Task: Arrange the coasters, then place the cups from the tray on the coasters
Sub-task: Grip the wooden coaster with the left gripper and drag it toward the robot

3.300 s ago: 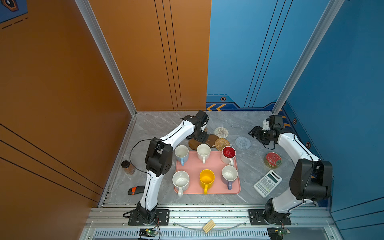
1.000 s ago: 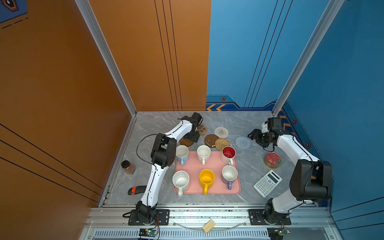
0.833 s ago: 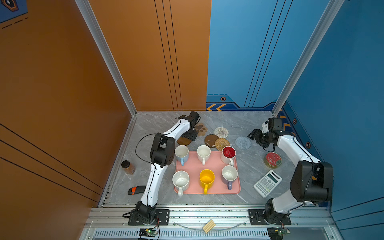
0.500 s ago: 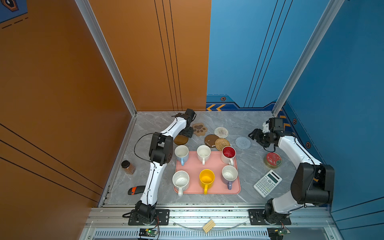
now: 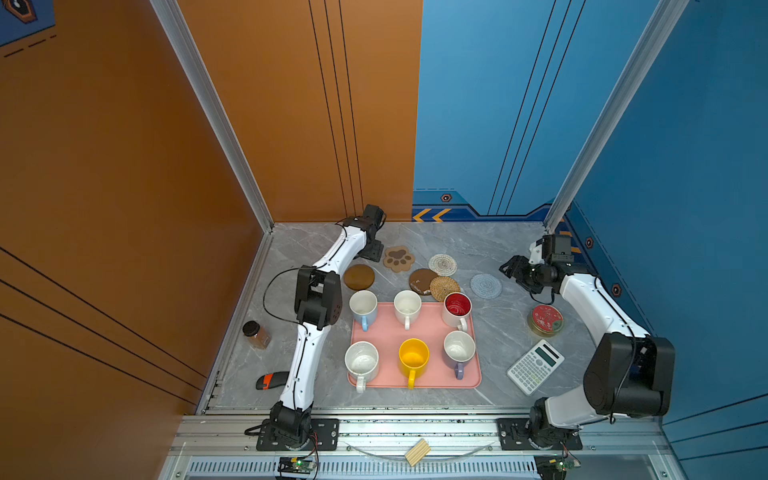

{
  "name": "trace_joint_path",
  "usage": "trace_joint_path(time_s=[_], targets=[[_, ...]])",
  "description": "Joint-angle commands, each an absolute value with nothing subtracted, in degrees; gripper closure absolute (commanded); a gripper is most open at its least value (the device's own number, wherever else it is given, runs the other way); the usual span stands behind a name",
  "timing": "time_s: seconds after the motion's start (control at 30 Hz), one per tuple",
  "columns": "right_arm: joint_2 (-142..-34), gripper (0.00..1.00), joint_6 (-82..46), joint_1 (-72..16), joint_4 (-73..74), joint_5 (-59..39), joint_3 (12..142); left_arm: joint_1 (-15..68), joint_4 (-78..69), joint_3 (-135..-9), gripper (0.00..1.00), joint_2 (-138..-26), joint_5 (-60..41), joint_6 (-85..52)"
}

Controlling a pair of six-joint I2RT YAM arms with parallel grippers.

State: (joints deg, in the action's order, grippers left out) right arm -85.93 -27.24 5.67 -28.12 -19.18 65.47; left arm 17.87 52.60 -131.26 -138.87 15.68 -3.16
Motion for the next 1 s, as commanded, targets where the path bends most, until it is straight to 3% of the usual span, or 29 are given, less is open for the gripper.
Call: trace_joint_path(time_s=[0.0, 0.37, 0.47, 0.8, 0.97], targets=[[-84.1, 0.34, -27.9, 6.0, -30.1, -18.3, 64.4, 17.1, 54.0, -130.3, 0.15, -131.5, 16.8, -4.8], [-84.7, 0.37, -27.7, 5.9, -30.1, -18.9, 63.9, 11.8, 53.9, -104.7, 0.21, -116.3, 13.6, -13.4], [-85.0, 0.37, -27.6, 5.9, -30.1, -19.0, 64.1, 11.1, 53.8, -99.3, 0.2, -114.7, 13.7, -14.4], [-85.3, 0.37, -27.6, 5.9, -30.1, -18.9, 63.9, 10.4, 50.3, -87.3, 0.34, -111.7, 10.5, -16.9], [-85.7, 0.37, -27.8, 5.8, -30.0, -19.0, 63.9, 10.5, 47.1, -83.0, 0.34, -111.1, 7.0, -17.5]])
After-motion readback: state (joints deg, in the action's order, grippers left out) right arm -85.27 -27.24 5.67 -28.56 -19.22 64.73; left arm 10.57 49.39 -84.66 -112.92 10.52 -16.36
